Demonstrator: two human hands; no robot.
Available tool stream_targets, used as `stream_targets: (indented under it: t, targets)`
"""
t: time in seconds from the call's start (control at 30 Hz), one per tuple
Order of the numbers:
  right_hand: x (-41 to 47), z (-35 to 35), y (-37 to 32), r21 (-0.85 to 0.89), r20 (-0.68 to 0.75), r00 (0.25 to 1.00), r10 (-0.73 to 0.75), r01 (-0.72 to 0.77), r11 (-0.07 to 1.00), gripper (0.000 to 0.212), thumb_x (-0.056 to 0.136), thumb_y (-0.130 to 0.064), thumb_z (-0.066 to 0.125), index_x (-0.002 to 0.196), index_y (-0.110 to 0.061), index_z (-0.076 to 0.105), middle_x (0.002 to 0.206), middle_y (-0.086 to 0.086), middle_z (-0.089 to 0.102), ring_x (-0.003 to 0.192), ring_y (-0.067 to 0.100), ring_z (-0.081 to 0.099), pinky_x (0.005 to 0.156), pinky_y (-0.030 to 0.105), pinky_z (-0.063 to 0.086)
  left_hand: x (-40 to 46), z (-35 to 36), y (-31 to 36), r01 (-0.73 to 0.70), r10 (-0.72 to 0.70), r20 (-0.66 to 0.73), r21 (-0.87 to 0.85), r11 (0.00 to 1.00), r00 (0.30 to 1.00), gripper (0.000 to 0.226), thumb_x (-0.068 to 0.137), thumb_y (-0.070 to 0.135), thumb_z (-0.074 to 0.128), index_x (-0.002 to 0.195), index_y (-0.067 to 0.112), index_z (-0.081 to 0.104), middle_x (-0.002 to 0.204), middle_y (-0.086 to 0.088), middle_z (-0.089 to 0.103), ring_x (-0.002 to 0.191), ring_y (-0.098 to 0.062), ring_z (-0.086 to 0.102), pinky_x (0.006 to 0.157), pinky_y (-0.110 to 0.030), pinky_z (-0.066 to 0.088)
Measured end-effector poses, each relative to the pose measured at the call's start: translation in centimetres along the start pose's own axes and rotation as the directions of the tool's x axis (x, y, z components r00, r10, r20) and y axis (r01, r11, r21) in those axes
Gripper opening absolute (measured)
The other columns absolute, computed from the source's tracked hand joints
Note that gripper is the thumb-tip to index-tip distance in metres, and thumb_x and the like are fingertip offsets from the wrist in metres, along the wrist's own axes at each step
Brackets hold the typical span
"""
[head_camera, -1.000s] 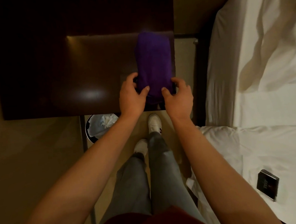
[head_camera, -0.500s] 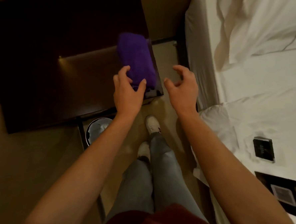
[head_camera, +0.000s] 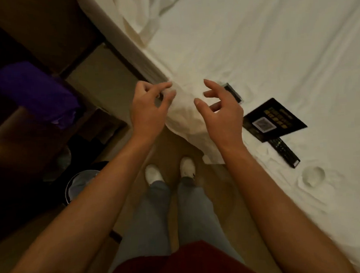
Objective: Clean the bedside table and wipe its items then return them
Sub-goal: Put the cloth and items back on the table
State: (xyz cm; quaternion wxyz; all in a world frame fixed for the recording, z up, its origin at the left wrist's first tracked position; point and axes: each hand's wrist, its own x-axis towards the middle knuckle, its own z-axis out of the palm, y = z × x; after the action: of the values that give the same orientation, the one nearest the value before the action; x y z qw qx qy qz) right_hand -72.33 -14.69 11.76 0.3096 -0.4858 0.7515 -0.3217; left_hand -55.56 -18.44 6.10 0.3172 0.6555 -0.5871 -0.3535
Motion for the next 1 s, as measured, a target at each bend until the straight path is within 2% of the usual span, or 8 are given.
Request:
stream_targets:
  t: [0.1, 0.23, 0.33, 0.43, 0.6, 0.7, 0.77, 1.0]
  targets:
    - [-1.1, -5.2, 3.6, -0.004, -0.117, 0.990, 0.078, -0.079, 0.997, 0.044, 0.091, -0.033, 0.075, 0.133, -0.030, 0.066, 0.109, -0.011, 0.069, 0.072, 0.008, 0.060, 0.068, 0.009, 0.049, -0.1, 4.6, 2.3, -0.116, 0.111, 0.165, 0.025, 0.993, 0.980, 0.034, 0.093, 0.048, 0.069, 0.123, 0.032, 0.072, 0.103, 0.004, 0.047, 0.089, -0.008, 0.052, 0.075, -0.006, 0.040]
    - [-3.2, -11.2, 8.7, 0.013, -0.262, 0.944, 0.202, -0.206, 0.978, 0.036, 0.091, -0.034, 0.075, 0.127, -0.030, 0.069, 0.100, -0.011, 0.071, 0.080, 0.005, 0.063, 0.071, 0.011, 0.051, 0.6, 10.7, 4.0, -0.255, 0.204, 0.309, 0.135, 0.957, 0.929, 0.039, 0.092, 0.052, 0.066, 0.127, 0.036, 0.069, 0.109, -0.005, 0.053, 0.090, -0.016, 0.059, 0.077, -0.029, 0.052]
    - [-4.9, -14.2, 12.3, 0.042, -0.337, 0.894, 0.296, -0.300, 0.953, 0.028, 0.090, -0.038, 0.075, 0.117, -0.033, 0.070, 0.091, -0.011, 0.068, 0.079, 0.003, 0.061, 0.069, 0.015, 0.050, 1.1, 14.4, 3.7, -0.254, 0.153, 0.394, 0.219, 0.942, 0.907, 0.048, 0.091, 0.053, 0.067, 0.136, 0.037, 0.060, 0.122, -0.006, 0.051, 0.095, -0.019, 0.062, 0.081, -0.035, 0.054]
    - [-6.0, -16.3, 15.6, 0.121, -0.387, 0.827, 0.409, -0.394, 0.911, 0.035, 0.087, -0.041, 0.077, 0.120, -0.032, 0.067, 0.093, -0.008, 0.068, 0.075, 0.001, 0.058, 0.070, 0.017, 0.051, 2.4, 16.4, 3.1, -0.218, 0.081, 0.438, 0.274, 0.937, 0.895, 0.066, 0.087, 0.053, 0.073, 0.145, 0.039, 0.045, 0.135, -0.006, 0.046, 0.096, -0.021, 0.064, 0.083, -0.037, 0.056]
    - [-5.5, -17.7, 19.4, 0.171, -0.268, 0.812, 0.518, -0.489, 0.855, 0.067, 0.085, -0.047, 0.079, 0.144, -0.043, 0.049, 0.116, -0.010, 0.066, 0.080, 0.007, 0.065, 0.074, 0.017, 0.055, 4.8, 18.0, 3.7, -0.408, 0.220, 0.450, 0.378, 0.831, 0.866, 0.067, 0.084, 0.054, 0.074, 0.143, 0.041, 0.045, 0.138, -0.008, 0.046, 0.113, -0.025, 0.057, 0.084, -0.033, 0.051]
    - [-4.4, -17.4, 20.8, 0.163, -0.143, 0.816, 0.560, -0.539, 0.826, 0.072, 0.087, -0.047, 0.078, 0.149, -0.046, 0.043, 0.128, -0.008, 0.061, 0.091, 0.019, 0.071, 0.082, 0.042, 0.063, 5.7, 18.9, 4.7, -0.596, 0.317, 0.553, 0.448, 0.667, 0.770, 0.056, 0.086, 0.054, 0.071, 0.137, 0.034, 0.058, 0.133, -0.009, 0.053, 0.114, -0.032, 0.053, 0.091, -0.039, 0.046]
    - [-3.5, -17.2, 21.3, 0.156, -0.084, 0.820, 0.566, -0.550, 0.820, 0.070, 0.088, -0.045, 0.077, 0.149, -0.045, 0.043, 0.130, -0.006, 0.061, 0.093, 0.020, 0.072, 0.082, 0.050, 0.063, 6.1, 19.4, 5.4, -0.669, 0.338, 0.604, 0.483, 0.565, 0.722, 0.050, 0.088, 0.052, 0.071, 0.132, 0.030, 0.064, 0.130, -0.009, 0.057, 0.114, -0.036, 0.052, 0.092, -0.045, 0.044]
    - [-1.1, -16.8, 22.4, 0.191, -0.020, 0.854, 0.520, -0.507, 0.840, 0.054, 0.090, -0.039, 0.077, 0.140, -0.038, 0.056, 0.125, -0.005, 0.064, 0.101, 0.023, 0.070, 0.077, 0.041, 0.062, 6.2, 21.1, 7.0, -0.675, 0.230, 0.677, 0.520, 0.523, 0.699, 0.039, 0.090, 0.033, 0.071, 0.127, 0.021, 0.070, 0.124, -0.011, 0.065, 0.127, -0.040, 0.047, 0.098, -0.048, 0.039]
